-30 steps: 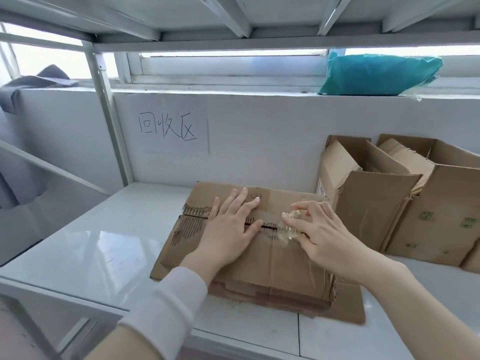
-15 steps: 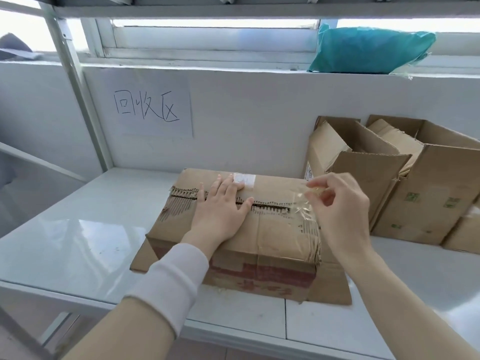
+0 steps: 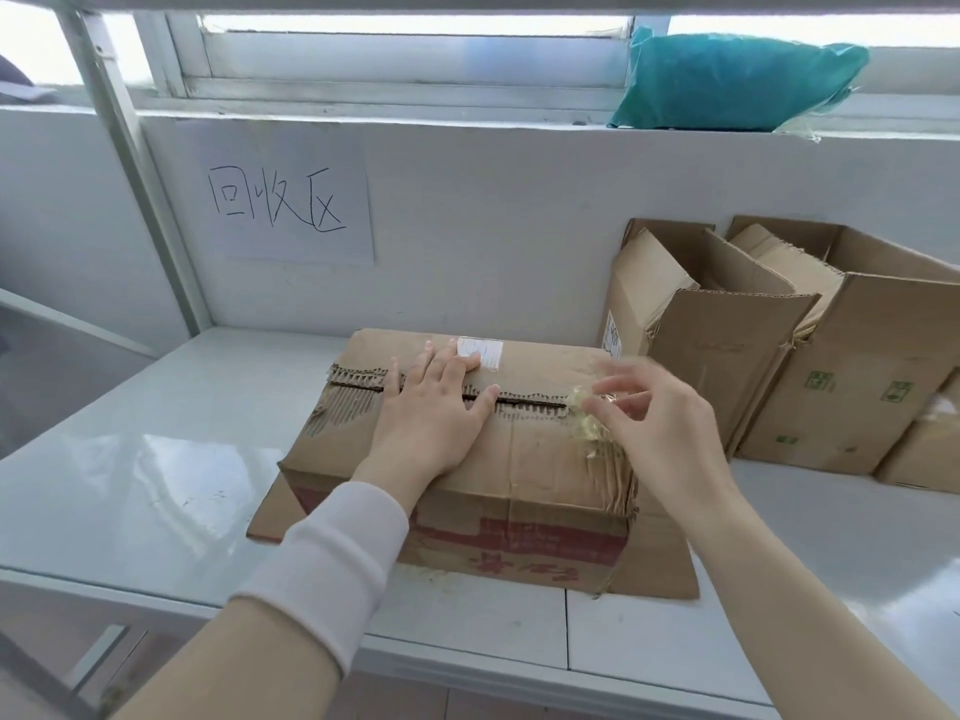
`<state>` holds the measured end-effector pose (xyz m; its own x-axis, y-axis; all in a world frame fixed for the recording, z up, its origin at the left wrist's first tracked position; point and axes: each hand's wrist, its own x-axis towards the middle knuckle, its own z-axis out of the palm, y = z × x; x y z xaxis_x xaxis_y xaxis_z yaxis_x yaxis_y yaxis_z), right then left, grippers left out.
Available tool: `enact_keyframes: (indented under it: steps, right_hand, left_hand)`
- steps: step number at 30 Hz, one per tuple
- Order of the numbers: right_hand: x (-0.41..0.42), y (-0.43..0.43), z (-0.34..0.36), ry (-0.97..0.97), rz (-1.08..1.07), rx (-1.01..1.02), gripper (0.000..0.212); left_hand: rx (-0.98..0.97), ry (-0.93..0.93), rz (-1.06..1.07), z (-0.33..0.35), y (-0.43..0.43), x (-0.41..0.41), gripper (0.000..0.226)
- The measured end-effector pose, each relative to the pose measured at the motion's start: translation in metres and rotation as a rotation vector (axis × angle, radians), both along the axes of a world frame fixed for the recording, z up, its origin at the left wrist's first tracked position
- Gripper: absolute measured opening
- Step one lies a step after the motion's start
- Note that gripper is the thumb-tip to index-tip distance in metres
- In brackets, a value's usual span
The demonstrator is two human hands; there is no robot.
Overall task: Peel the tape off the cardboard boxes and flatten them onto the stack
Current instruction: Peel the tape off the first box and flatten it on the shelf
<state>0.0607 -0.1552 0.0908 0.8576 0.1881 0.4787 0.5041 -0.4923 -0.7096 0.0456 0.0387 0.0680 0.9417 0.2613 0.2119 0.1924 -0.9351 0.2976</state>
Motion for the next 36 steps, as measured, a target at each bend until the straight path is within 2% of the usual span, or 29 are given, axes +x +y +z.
enact_keyframes:
  steps: [3,5,7,9,12,15,17,21,24,26,27,29,31,33,36]
  right_hand:
    - [0.003,-0.002,0.006,0.142,-0.046,-0.045,0.058]
    - [0.004,0.0,0.007,0.218,-0.106,-0.223,0.06]
    - [0.004,0.006,0.003,0.266,-0.104,-0.343,0.052]
    - [0.008,0.007,0.002,0.207,-0.095,-0.281,0.029]
    - [0.023,-0.008,0.011,-0.034,-0.222,-0.156,0.004]
    - [0.033,-0.024,0.018,-0.215,-0.314,-0.114,0.009]
    - [0.029,-0.021,0.007,-0.24,-0.213,-0.168,0.011]
    - [0.009,-0.016,-0.02,-0.182,-0.049,-0.321,0.031]
    - [0.005,-0.031,-0.012,0.104,0.06,-0.189,0.042]
    - [0.006,-0.04,-0.003,0.271,0.078,0.085,0.035]
    - [0.009,-0.044,-0.001,0.288,0.023,0.191,0.03]
    - [0.016,-0.047,-0.006,0.259,-0.128,0.139,0.033]
    - [0.021,-0.041,-0.013,0.378,-0.116,0.083,0.039]
    - [0.022,-0.033,-0.017,0.51,-0.022,0.198,0.027]
    - [0.03,-0.026,-0.025,0.463,-0.046,0.327,0.01]
  left_hand:
    - [-0.002,0.003,-0.002,0.0,0.0,-0.001,0.053]
    - [-0.004,0.005,-0.002,0.001,0.0,-0.001,0.053]
    - [-0.005,0.004,-0.003,0.001,-0.001,-0.001,0.053]
    - [-0.007,0.003,-0.002,0.001,0.0,-0.002,0.053]
    - [0.001,0.001,-0.003,0.001,0.0,-0.002,0.053]
    - [0.003,-0.004,-0.002,0.0,0.0,-0.003,0.053]
    - [-0.001,0.002,0.0,0.0,-0.001,-0.001,0.052]
    - [0.005,0.005,0.006,0.0,0.0,-0.001,0.053]
    - [0.008,0.006,0.009,0.0,0.0,-0.002,0.053]
    - [0.009,0.009,0.011,0.0,0.0,-0.002,0.053]
    - [0.01,0.009,0.012,0.001,0.0,-0.001,0.053]
    - [0.012,0.007,0.013,0.0,0.0,-0.001,0.054]
    - [0.016,0.006,0.013,0.0,0.0,-0.002,0.054]
    - [0.018,0.009,0.014,0.0,0.001,-0.002,0.054]
    - [0.018,0.009,0.012,0.0,0.001,-0.001,0.054]
